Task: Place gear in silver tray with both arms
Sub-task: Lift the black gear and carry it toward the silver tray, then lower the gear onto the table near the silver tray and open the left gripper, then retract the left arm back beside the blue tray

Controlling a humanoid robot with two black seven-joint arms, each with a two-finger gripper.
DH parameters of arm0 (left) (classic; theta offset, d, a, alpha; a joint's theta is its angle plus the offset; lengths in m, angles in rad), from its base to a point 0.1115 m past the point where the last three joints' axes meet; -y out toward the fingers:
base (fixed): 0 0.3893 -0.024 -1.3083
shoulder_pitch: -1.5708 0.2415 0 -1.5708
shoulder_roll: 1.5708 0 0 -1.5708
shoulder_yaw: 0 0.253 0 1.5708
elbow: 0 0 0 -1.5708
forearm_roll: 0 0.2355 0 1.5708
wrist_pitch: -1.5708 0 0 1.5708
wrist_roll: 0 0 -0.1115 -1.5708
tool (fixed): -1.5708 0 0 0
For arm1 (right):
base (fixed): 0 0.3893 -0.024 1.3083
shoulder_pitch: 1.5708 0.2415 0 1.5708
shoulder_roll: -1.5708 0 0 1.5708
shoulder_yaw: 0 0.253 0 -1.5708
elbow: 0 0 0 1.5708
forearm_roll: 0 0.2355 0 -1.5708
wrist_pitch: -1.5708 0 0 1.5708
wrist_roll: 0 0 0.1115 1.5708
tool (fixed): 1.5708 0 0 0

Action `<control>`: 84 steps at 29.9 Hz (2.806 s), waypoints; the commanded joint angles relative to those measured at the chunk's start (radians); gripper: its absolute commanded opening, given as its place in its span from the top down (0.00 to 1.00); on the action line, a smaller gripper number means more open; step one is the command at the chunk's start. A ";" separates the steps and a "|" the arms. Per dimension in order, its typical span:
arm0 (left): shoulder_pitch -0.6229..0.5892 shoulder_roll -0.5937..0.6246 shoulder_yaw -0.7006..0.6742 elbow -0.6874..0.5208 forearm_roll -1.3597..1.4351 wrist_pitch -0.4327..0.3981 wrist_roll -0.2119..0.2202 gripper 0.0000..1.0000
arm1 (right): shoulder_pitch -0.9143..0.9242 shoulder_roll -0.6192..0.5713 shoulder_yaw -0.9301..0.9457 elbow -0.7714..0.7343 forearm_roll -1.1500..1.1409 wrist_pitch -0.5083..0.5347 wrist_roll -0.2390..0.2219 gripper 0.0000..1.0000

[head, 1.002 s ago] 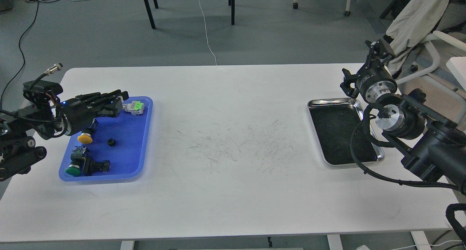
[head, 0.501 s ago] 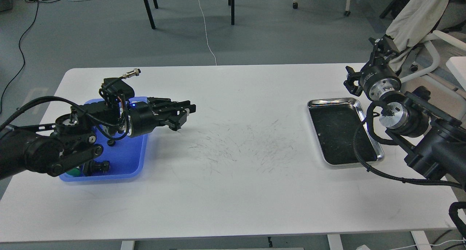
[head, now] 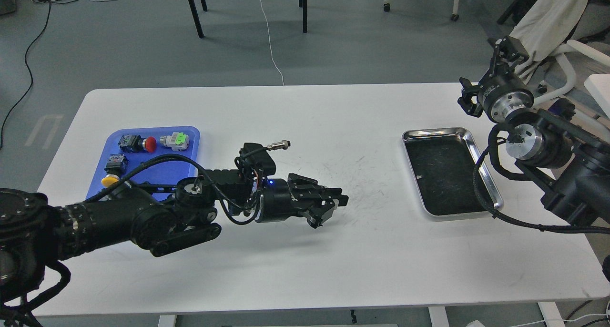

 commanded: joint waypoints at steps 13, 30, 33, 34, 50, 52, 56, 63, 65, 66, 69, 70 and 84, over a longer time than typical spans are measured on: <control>0.014 -0.177 0.018 0.190 -0.022 0.000 0.000 0.98 | 0.000 0.003 -0.002 -0.011 -0.002 0.000 0.000 0.01; 0.062 -0.177 0.011 0.266 -0.033 0.000 0.000 0.98 | -0.003 0.003 -0.004 -0.020 -0.002 0.000 0.002 0.01; 0.068 -0.177 0.011 0.266 -0.030 0.001 0.000 0.98 | -0.003 0.002 -0.004 -0.021 -0.002 0.000 0.002 0.01; 0.070 -0.177 0.011 0.269 -0.032 0.001 0.000 0.98 | -0.004 0.002 -0.004 -0.021 -0.002 0.000 0.002 0.01; 0.085 -0.177 0.007 0.268 -0.051 0.001 0.000 0.84 | -0.007 0.002 -0.004 -0.027 -0.002 0.000 0.002 0.01; 0.083 -0.177 0.009 0.266 -0.067 0.001 0.000 0.82 | -0.007 0.002 -0.004 -0.027 -0.002 0.000 0.002 0.01; 0.085 -0.177 0.011 0.263 -0.068 0.000 0.000 0.80 | -0.007 0.002 -0.004 -0.027 -0.002 0.002 0.002 0.01; 0.085 -0.177 0.010 0.257 -0.070 0.000 0.000 0.73 | -0.011 0.002 -0.004 -0.027 -0.003 0.002 0.002 0.01; 0.085 -0.177 0.009 0.257 -0.070 0.000 0.000 0.72 | -0.011 0.002 -0.004 -0.027 -0.003 0.002 0.002 0.01; 0.086 -0.177 0.009 0.257 -0.068 0.000 0.000 0.71 | -0.011 0.002 -0.004 -0.027 -0.003 0.002 0.002 0.01; 0.085 -0.177 0.011 0.257 -0.068 -0.003 0.000 0.71 | -0.009 0.002 -0.004 -0.027 -0.003 0.002 0.002 0.01; 0.085 -0.177 0.011 0.256 -0.068 -0.003 0.000 0.70 | -0.009 0.002 -0.004 -0.027 -0.003 0.002 0.002 0.01; 0.097 -0.177 0.004 0.257 -0.090 0.003 0.000 0.53 | -0.014 0.005 -0.005 -0.027 -0.003 0.000 0.002 0.01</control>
